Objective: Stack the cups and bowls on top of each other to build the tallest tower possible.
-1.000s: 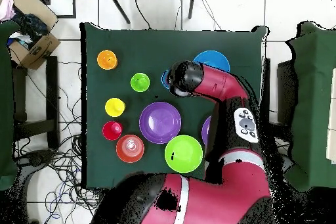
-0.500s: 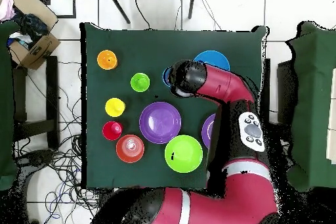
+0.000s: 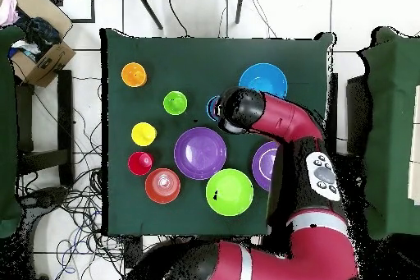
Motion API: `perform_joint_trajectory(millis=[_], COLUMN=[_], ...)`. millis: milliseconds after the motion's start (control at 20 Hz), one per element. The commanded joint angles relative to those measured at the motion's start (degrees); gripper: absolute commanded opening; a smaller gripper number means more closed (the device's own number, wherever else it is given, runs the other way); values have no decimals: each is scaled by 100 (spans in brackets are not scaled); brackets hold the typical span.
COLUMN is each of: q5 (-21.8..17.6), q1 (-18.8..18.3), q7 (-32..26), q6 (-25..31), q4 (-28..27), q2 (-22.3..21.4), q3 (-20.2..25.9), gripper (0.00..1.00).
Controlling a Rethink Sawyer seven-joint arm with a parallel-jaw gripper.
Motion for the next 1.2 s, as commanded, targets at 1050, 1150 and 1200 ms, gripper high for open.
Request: perform_joint_trajectory(millis=[1050, 1150, 1200], q5=[-671, -655, -643], q1=[-277, -262, -253], q7=[342, 413, 444], q6=[-816, -935, -1006], q4=[2158, 2340, 2428], q2=[-444, -520, -539], q3=[369, 360, 366], gripper=[0, 0, 0])
